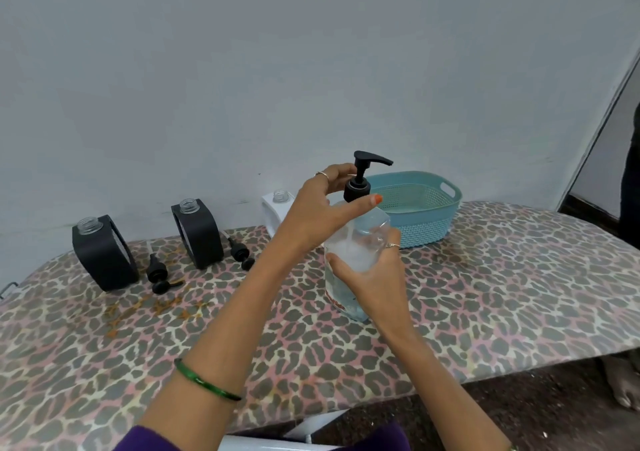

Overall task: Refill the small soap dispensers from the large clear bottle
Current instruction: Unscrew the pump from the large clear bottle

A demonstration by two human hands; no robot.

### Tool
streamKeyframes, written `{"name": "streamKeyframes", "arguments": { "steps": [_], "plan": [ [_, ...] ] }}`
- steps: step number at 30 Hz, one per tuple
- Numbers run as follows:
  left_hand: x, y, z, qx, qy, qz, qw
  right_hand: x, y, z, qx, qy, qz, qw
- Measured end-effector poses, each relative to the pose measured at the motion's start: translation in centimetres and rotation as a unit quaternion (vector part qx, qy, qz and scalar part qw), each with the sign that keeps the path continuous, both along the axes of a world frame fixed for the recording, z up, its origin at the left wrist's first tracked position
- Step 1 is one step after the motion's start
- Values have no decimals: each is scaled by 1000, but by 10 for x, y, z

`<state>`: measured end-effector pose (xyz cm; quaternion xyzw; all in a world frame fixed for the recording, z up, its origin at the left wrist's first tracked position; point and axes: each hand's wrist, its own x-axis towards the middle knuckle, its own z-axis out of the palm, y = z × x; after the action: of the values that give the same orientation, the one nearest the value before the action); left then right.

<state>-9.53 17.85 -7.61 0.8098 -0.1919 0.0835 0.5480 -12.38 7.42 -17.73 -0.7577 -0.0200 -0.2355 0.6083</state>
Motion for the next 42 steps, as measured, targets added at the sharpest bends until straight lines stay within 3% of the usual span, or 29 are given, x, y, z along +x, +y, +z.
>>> {"name": "streamKeyframes", "arguments": {
  "steps": [5,33,42],
  "plan": [
    [-5,15,5,-4,14,-37,999,0,-1,1,-4,-7,5,1000],
    [0,-9,76,-78,-142,115,980,-3,-2,3,-14,4,3,1000],
    [-4,-9,80,-42,-175,150,972,-2,-2,1,-12,-6,5,1000]
  ]
}}
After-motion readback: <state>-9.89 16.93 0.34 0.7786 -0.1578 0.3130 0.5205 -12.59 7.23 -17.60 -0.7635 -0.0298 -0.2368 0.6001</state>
